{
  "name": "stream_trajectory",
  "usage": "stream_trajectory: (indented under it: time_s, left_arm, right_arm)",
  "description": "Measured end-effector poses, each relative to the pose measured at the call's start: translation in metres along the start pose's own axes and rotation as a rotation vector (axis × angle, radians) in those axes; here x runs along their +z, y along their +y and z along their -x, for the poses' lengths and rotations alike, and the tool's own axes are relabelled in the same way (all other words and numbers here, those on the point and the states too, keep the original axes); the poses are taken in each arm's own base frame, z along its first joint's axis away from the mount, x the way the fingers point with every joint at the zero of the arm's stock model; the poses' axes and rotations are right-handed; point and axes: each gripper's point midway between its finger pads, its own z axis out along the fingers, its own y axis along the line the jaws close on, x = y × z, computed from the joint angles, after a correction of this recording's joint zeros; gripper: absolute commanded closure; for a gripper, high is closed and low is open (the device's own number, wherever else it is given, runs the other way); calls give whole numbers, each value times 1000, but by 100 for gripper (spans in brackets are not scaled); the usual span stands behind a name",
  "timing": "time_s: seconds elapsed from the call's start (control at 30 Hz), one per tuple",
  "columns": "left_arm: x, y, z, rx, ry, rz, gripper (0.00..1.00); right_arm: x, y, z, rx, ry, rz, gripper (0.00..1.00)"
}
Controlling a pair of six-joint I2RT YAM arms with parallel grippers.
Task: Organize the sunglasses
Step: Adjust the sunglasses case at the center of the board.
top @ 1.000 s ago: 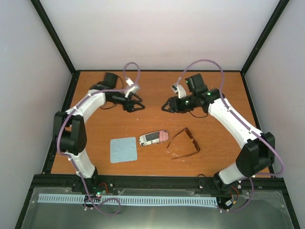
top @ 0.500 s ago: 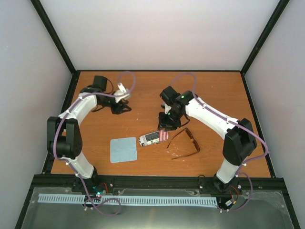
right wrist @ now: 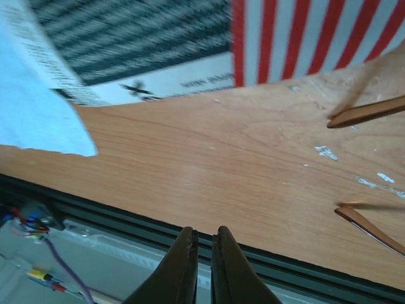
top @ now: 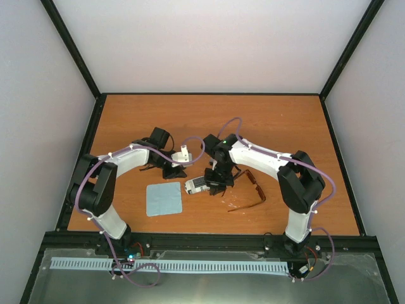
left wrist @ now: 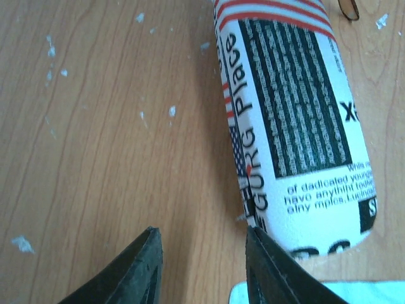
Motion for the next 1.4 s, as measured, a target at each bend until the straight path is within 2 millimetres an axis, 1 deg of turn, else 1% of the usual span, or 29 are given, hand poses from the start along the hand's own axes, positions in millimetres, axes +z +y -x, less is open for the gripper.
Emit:
stream_trajectory:
  time_s: [0.1,0.2,0.3,0.4,0.5,0.6,0.73,0.9,0.97,1.03,1.1,1.2,1.27,1.3,1.33,1.4]
  left_arm:
    - [6,0,9,32,-2,20,60]
    - [11,1,18,45,-15,35,61]
    - [17,-1,21,39,-13,31,61]
    - [25,-7,21,31,-5,14,62]
    - [33,-19,19,18,5,-14,62]
    - [34,-22,18,5,4,-19,62]
    - [35,-27,16,-15,3,-38,62]
    - [36,-39,24,-42,-33,-91,61]
    - [36,-42,27,-60,-48,-112,57]
    - [35,-43,29,-76,-54,-116,52]
    - [35,-41,29,-94,-50,-110,41]
    - [32,-34,28,-120,-43,-79,30]
    - [22,-25,29,-148,-57,-40,29]
    - [15,-20,31,-164,-72,-19,28]
    - [5,-11,33,-184,-92,15,28]
    - [-26,13,35,-237,-147,117,27]
  right_arm:
    - [18,-15,-6,26,51,-49,93]
    - [30,-23,-5,37,78,-77,93]
    - [40,-28,-1,36,92,-100,93]
    - [50,-30,7,33,102,-125,93]
    - [58,-25,22,15,91,-138,94]
    - [55,-25,26,16,89,-151,93]
    - [52,-29,37,24,63,-168,91]
    - [44,-34,60,29,1,-167,91]
    - [39,-36,69,33,-22,-161,90]
    - [33,-40,78,40,-43,-164,85]
    - [27,-44,84,40,-63,-175,78]
    - [11,-50,91,34,-100,-198,56]
    - [-4,-48,91,23,-124,-203,51]
    - [-13,-44,90,14,-137,-198,47]
    - [-21,-39,89,9,-150,-186,44]
    - [-37,-27,87,-2,-175,-154,39]
